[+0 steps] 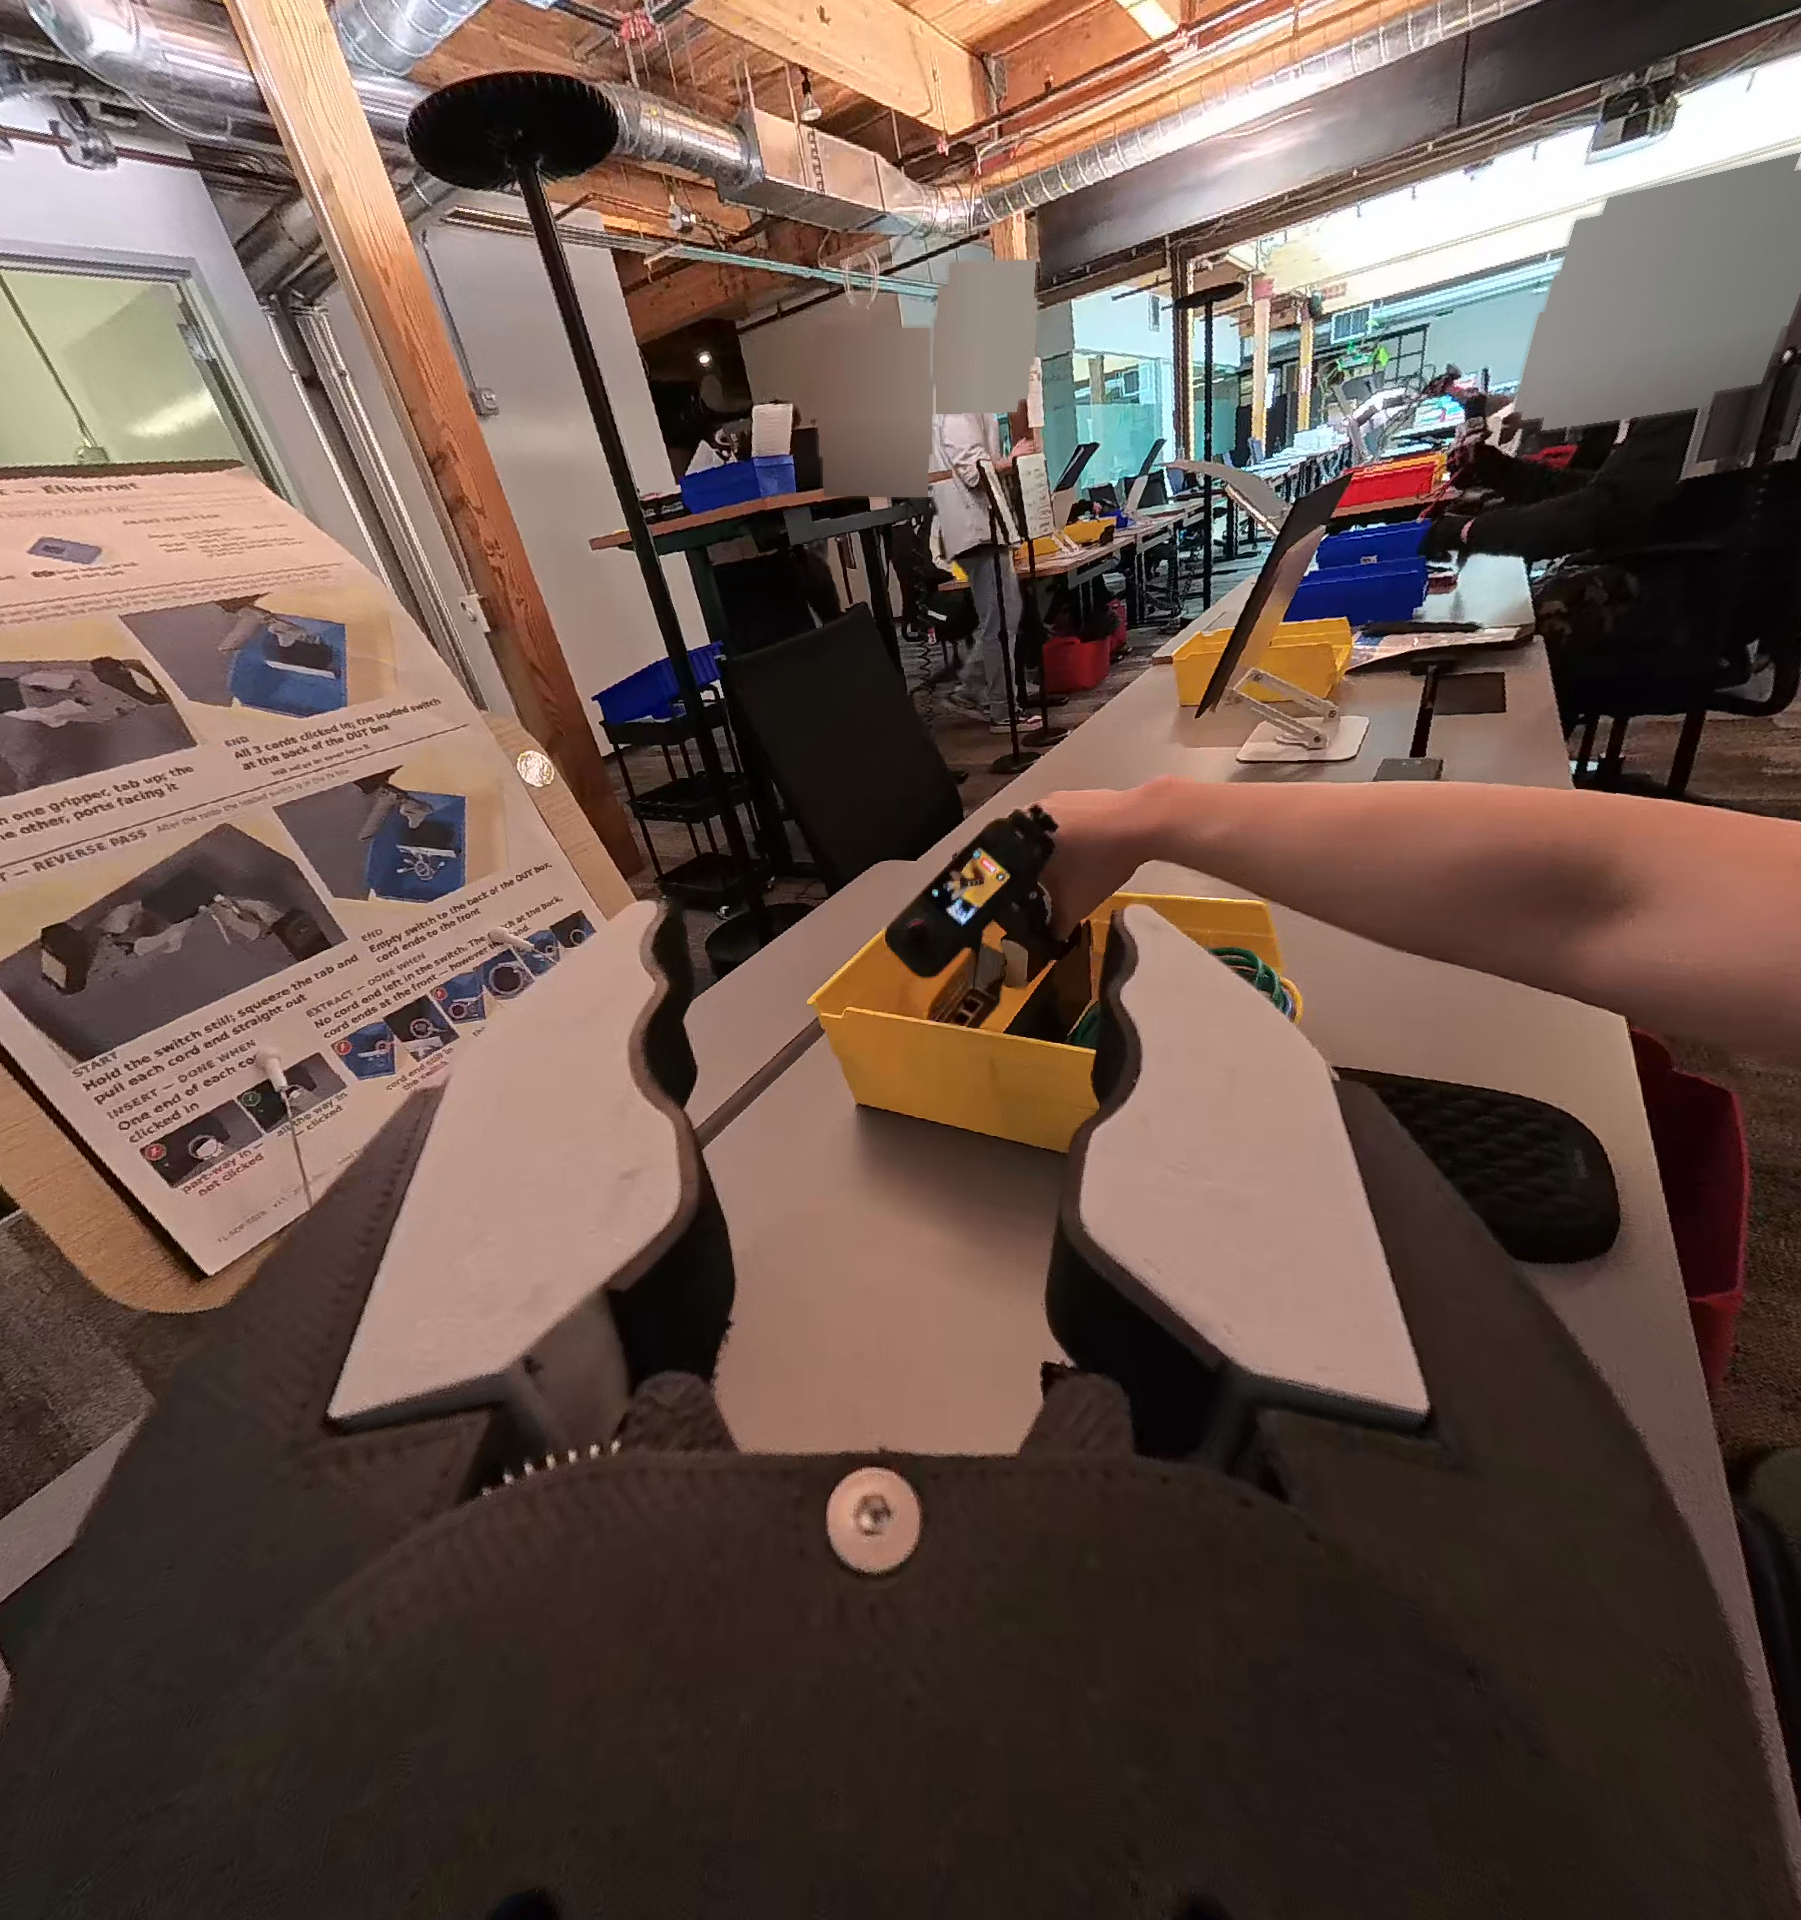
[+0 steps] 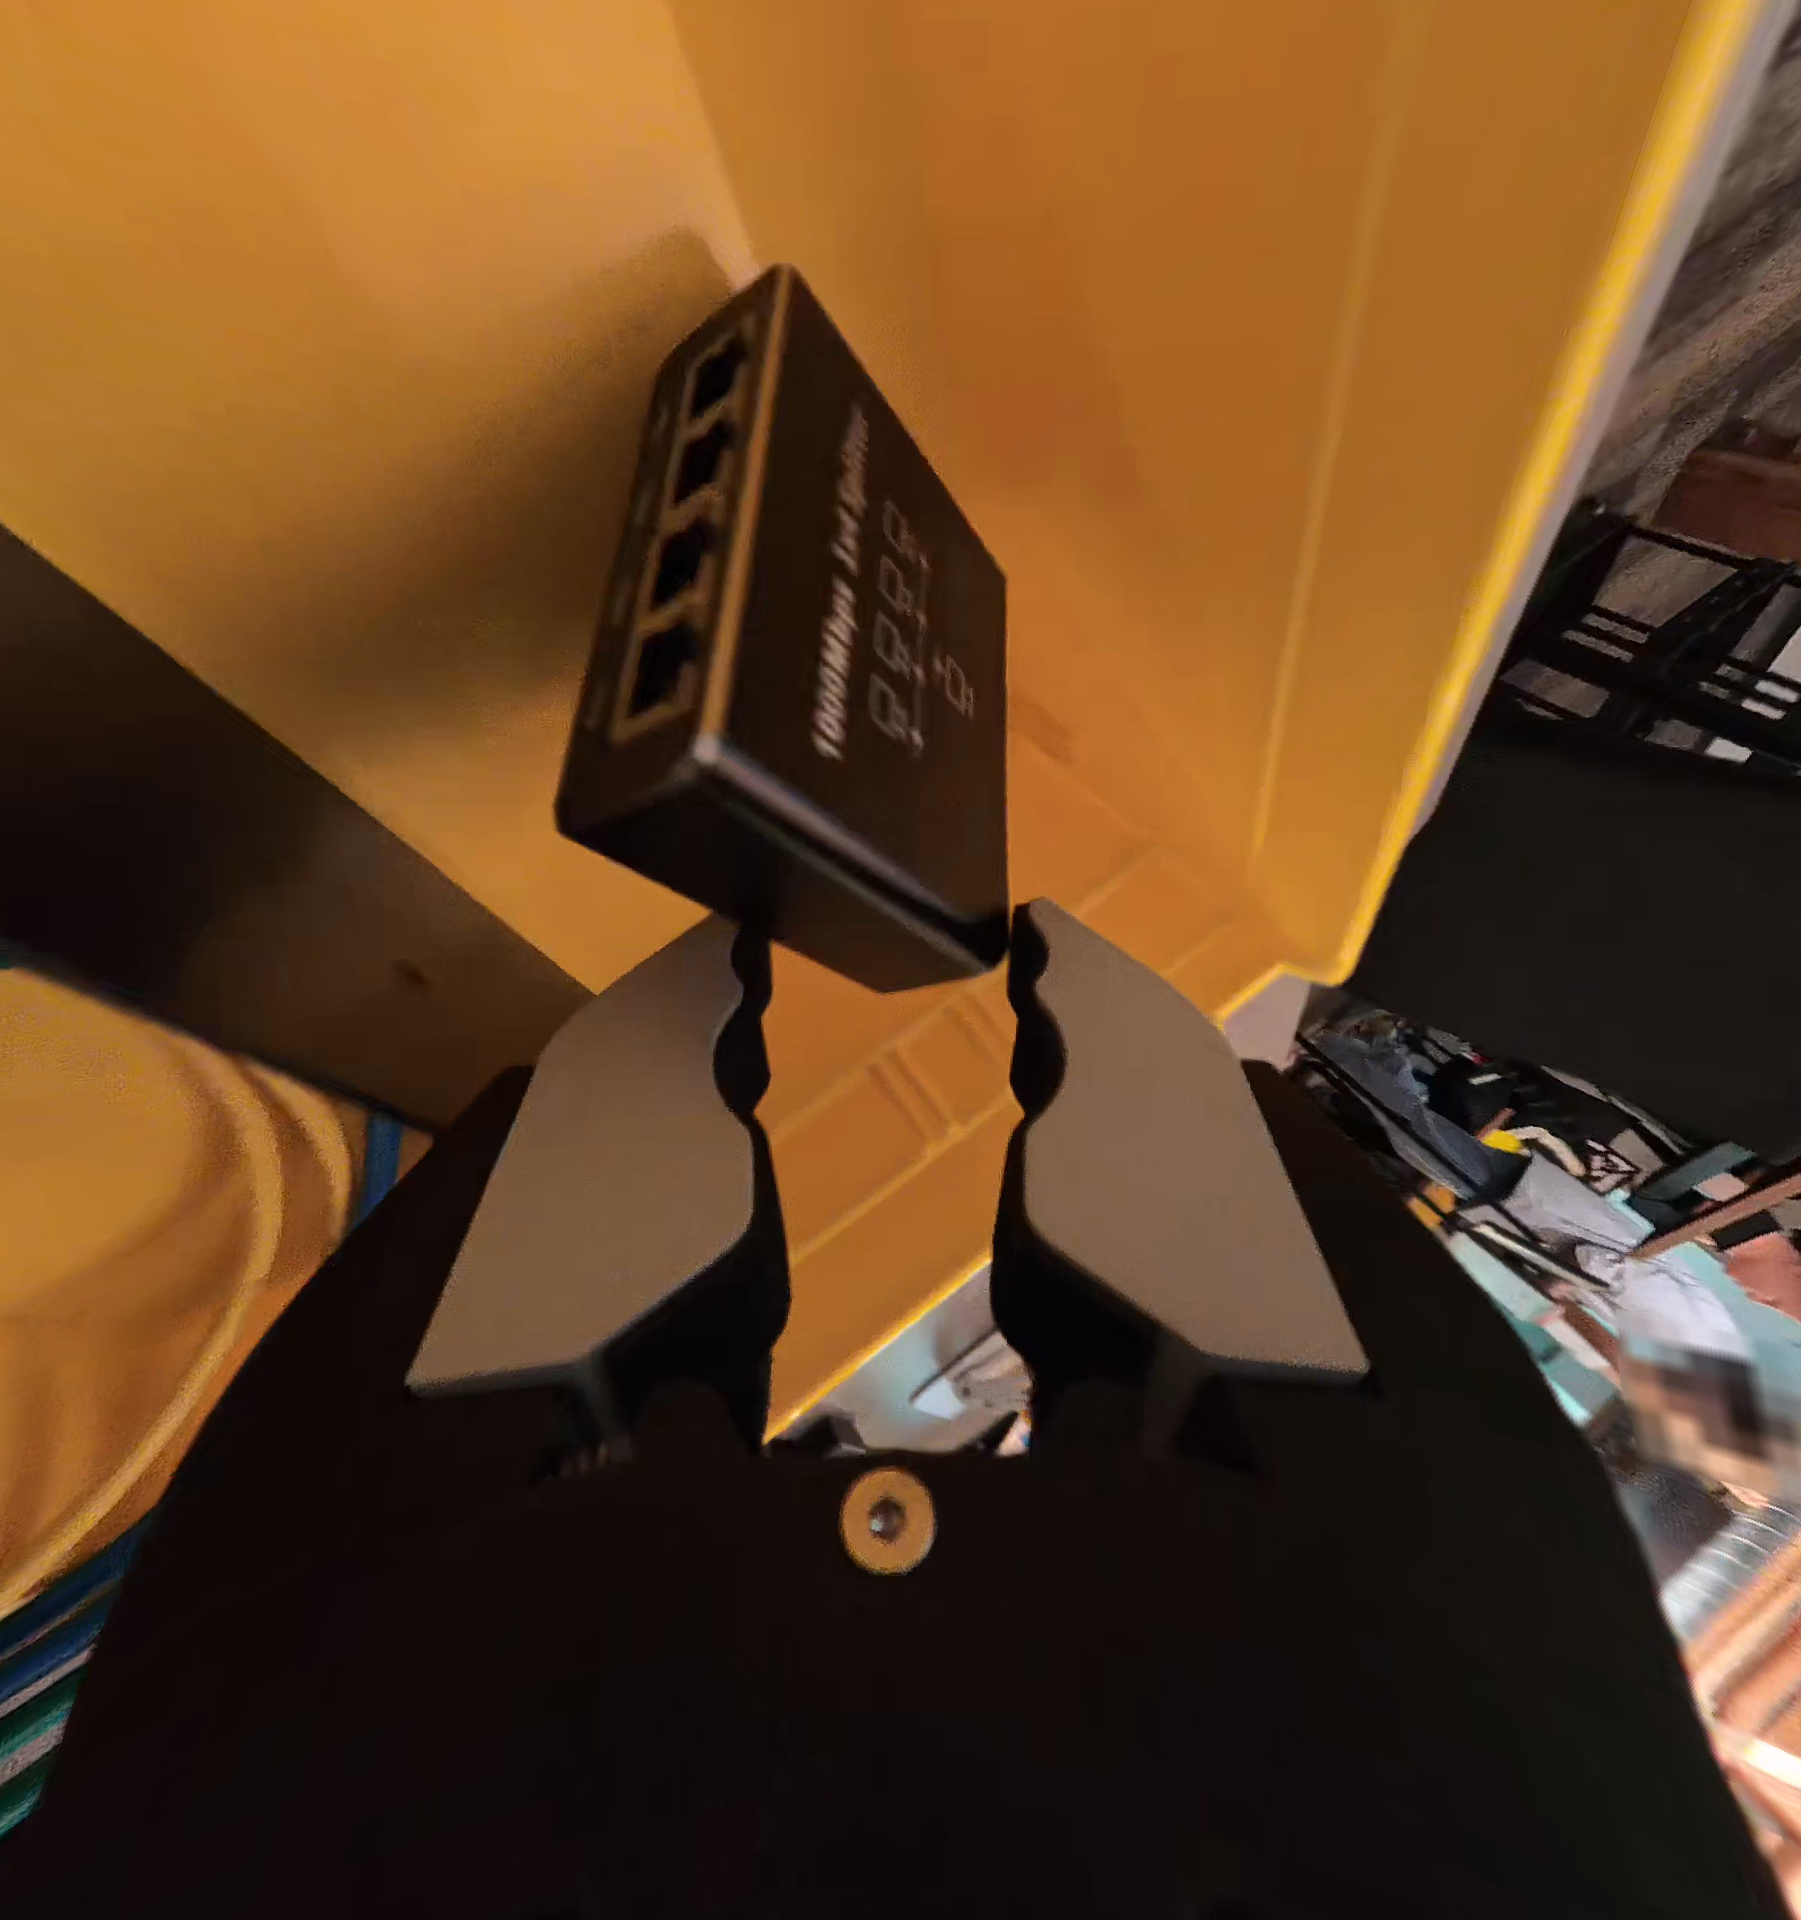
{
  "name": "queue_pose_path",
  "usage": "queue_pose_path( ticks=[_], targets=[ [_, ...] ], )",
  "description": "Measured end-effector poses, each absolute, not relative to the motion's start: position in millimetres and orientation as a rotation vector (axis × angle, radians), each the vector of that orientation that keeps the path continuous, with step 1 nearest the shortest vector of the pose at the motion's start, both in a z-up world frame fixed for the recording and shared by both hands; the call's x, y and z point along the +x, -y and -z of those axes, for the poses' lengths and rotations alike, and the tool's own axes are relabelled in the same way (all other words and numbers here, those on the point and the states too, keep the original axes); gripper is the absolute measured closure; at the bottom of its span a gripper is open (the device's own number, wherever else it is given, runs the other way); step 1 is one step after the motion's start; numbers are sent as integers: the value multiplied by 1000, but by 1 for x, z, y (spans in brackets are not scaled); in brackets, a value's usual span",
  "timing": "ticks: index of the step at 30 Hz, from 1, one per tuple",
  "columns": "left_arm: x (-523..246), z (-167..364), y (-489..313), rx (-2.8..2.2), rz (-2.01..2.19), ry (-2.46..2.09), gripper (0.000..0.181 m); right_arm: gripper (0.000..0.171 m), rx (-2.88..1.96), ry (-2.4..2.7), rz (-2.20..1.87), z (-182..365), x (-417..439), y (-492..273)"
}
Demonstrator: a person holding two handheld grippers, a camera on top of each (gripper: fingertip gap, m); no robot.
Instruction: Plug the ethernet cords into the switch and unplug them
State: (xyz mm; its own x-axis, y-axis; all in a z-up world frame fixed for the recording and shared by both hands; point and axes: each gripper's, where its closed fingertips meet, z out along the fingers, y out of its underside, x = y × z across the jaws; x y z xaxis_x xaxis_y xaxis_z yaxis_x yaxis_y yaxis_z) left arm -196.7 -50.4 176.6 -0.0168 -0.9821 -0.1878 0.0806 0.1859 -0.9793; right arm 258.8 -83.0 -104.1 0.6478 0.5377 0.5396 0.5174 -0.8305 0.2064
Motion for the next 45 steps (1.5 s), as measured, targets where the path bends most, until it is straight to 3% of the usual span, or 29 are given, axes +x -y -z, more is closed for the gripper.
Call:
queue_pose_path(
  ticks=[4,7,10,13,17,21,25,27,33,45],
  targets=[
    [-204,-178,44,-1017,1087,-1234,105,126,3097,-751,-1043,62,255,88],
    [-222,-176,-3,-1197,925,-1055,106,126,3562,-322,-1050,19,260,116],
    [-272,-160,-75,-1419,611,-808,106,119,3947,294,-632,14,271,163],
    [-333,-120,-132,-1662,408,-660,104,110,3946,670,-144,46,270,201],
    [-403,-31,-173,-2094,393,-500,100,111,3812,733,-41,82,262,224],
    [-419,35,-183,-2351,646,-410,104,112,3618,726,-5,113,254,232],
    [-427,81,-185,-2518,601,-412,112,138,3522,787,92,116,247,228],
    [-425,93,-180,-2573,625,-443,123,160,3489,753,232,119,234,223],
    [-430,114,-176,-2636,497,-553,170,163,3426,743,241,121,220,215],
    [-324,119,-156,-2493,244,-1170,170,164,3449,502,79,121,132,156]
  ],
)
